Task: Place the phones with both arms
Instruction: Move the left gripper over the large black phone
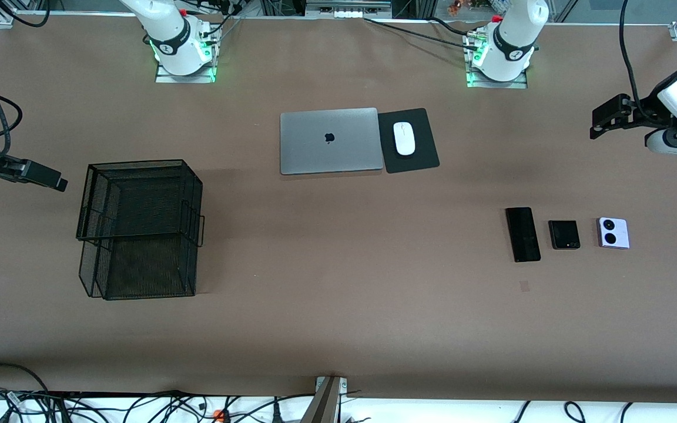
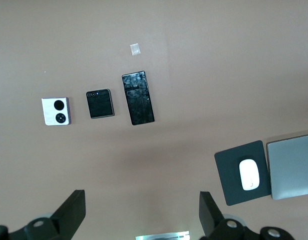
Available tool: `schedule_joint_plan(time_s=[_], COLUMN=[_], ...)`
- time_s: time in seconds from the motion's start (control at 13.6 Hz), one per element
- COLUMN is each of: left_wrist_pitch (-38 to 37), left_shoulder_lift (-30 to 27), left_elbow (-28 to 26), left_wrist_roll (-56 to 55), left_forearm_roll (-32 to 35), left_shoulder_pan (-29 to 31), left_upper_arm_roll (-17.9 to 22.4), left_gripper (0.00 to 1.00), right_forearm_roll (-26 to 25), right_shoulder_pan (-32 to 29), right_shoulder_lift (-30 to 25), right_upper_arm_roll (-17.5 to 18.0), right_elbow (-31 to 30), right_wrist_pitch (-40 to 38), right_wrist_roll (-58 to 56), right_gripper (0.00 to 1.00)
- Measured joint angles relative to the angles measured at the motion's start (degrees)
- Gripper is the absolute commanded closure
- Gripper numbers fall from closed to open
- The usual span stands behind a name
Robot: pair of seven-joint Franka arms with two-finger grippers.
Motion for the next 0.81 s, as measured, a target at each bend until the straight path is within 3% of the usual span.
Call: schedule_joint_plan(time_s=[0.81], left_wrist_pitch=[-3.9], left_shoulder_lift=[0.4], left_elbow=[-0.6], left_wrist_roll=[-0.6], left_forearm_roll=[0.0], left_shoulder_pan=[1.0], left_upper_arm_roll=[0.5], left_gripper=[0.0], right_forearm_roll=[-0.4], right_shoulder_pan=[-0.8], right_shoulder_lift=[0.5], right_upper_arm_roll=[-0.9], right_elbow=[-0.1], right_wrist_pitch=[0.2], right_wrist_roll=[0.5], right_gripper=[0.0])
